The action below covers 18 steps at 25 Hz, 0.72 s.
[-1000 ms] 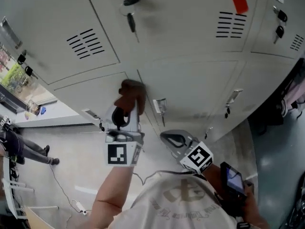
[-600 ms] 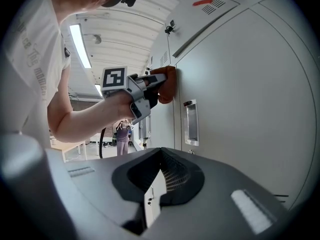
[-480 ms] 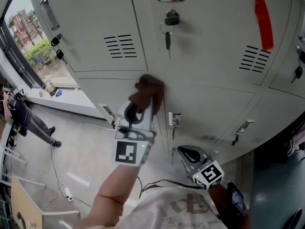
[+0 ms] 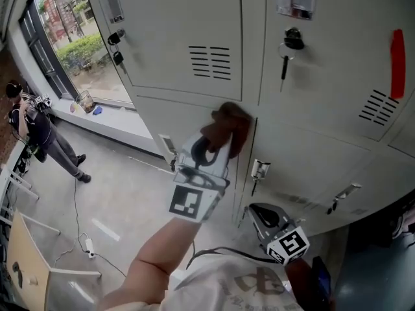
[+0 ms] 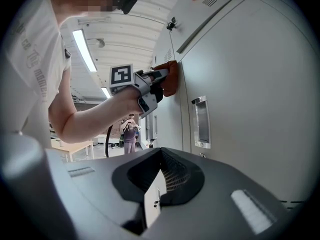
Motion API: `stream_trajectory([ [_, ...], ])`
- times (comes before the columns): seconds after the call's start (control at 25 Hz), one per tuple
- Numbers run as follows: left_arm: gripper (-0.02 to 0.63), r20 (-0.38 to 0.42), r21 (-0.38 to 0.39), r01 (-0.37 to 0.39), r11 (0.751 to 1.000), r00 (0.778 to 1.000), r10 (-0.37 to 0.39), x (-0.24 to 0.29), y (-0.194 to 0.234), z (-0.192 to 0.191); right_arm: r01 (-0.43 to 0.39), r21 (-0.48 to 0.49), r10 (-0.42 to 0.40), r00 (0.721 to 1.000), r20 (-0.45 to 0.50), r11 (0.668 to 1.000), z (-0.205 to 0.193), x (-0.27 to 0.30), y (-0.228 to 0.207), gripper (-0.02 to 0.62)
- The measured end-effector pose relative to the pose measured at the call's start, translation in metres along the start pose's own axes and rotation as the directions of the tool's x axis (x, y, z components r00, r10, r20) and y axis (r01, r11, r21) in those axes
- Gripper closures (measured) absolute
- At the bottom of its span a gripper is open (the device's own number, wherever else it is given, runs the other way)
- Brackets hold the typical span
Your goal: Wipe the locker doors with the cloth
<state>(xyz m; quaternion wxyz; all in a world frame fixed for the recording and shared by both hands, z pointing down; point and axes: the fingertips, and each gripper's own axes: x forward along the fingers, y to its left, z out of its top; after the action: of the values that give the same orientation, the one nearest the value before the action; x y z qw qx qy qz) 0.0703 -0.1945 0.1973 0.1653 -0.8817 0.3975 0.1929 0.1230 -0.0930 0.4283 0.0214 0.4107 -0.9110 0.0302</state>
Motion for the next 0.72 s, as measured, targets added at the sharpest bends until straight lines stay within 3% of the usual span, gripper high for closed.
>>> stream_trajectory([
  [0.72,0.526,-0.029,0.032,-0.035,0.999,0.999,0.036,-0.039,0.124,-0.004,-0.055,0.04,0.056,0.998,-0.016,0.998,-0.002,0.084,0.042,0.588],
])
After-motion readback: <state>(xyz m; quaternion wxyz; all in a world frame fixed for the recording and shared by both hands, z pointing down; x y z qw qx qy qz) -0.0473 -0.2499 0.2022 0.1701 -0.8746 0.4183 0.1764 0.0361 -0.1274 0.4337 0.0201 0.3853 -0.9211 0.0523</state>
